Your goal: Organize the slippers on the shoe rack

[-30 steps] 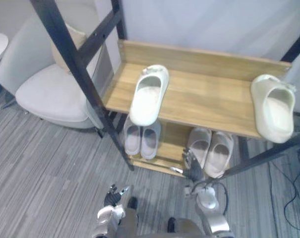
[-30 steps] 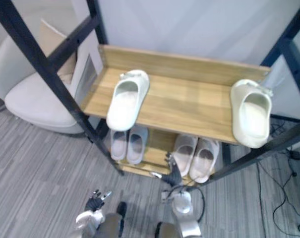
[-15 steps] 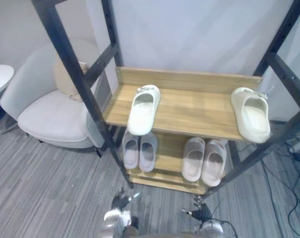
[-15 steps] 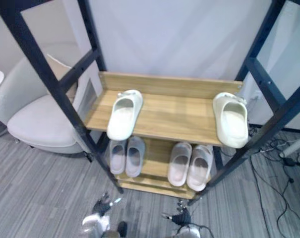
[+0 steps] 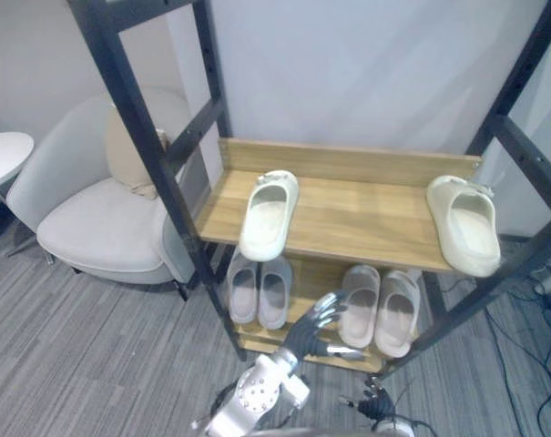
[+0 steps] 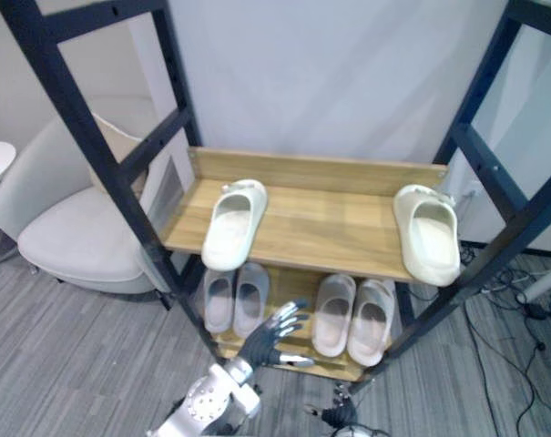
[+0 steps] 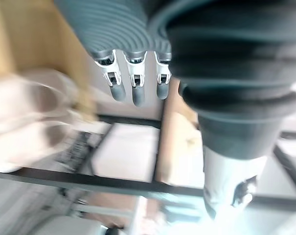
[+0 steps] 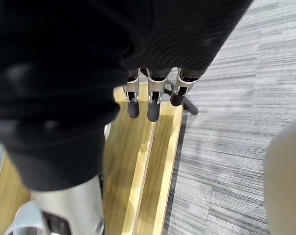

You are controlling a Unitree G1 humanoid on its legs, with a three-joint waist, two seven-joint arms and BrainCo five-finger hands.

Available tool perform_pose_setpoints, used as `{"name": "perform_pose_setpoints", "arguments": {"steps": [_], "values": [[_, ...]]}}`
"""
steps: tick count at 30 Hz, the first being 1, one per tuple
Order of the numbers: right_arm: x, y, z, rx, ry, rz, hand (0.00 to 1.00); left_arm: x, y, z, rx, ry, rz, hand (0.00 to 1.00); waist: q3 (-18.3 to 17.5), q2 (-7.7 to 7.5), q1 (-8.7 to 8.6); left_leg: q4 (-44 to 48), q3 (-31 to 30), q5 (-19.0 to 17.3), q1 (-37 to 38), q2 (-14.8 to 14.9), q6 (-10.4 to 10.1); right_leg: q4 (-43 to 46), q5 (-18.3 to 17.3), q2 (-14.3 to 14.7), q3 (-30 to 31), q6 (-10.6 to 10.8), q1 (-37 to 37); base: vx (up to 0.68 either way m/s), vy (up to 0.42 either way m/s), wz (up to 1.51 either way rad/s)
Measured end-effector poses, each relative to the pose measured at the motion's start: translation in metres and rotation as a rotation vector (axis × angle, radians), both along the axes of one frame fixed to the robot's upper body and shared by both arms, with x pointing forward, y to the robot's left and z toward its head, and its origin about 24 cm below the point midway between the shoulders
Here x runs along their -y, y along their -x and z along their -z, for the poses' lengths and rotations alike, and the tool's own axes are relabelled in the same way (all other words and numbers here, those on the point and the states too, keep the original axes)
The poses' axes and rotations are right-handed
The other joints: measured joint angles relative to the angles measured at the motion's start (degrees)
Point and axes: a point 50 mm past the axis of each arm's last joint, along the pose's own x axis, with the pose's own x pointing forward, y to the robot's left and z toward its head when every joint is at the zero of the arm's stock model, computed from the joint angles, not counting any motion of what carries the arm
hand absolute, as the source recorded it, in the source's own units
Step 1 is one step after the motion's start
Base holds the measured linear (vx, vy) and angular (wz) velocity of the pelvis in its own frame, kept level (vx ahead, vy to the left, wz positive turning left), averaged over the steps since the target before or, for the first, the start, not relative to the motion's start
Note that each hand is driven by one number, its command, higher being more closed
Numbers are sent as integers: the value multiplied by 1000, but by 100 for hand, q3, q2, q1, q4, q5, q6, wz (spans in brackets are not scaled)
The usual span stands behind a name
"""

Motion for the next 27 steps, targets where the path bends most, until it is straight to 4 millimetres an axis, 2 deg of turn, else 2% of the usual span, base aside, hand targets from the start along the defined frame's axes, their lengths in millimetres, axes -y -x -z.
{"name": "perform_pose_setpoints", "arguments": {"steps": [8, 12, 15, 22, 27], "values": [[0, -1, 0, -1, 18, -44, 0, 2, -4, -45, 132, 146, 7, 0, -62, -17, 5, 180, 188, -144, -2, 1, 26, 0, 14, 6, 177, -3, -1, 4, 1, -10], [-1, 1, 1, -10, 17, -52, 0, -5, -5, -75, 229, 225, -34, 0, -199, -52, 1, 212, 210, -164, -2, -8, 43, -22, 29, -3, 203, 7, 3, -7, 4, -4], [-1, 4, 4, -33, 16, -52, 0, -14, -13, -95, 308, 273, -103, 0, -249, -49, 4, 234, 205, -165, -15, -7, 47, -62, 56, 1, 200, 9, 12, -43, 1, 0], [-2, 5, 4, -37, 12, -56, 0, -59, -56, -134, 542, 248, -412, 0, -337, -25, 0, 265, 180, -161, -61, -14, 49, -96, 105, 4, 187, 23, 4, -4, 0, 0], [-1, 6, 5, -50, 1, -64, 0, -90, -82, -139, 600, 145, -581, 0, -387, -32, -12, 265, 180, -160, -75, -18, 49, -104, 105, 7, 190, 23, -7, 0, 0, 0]]}}
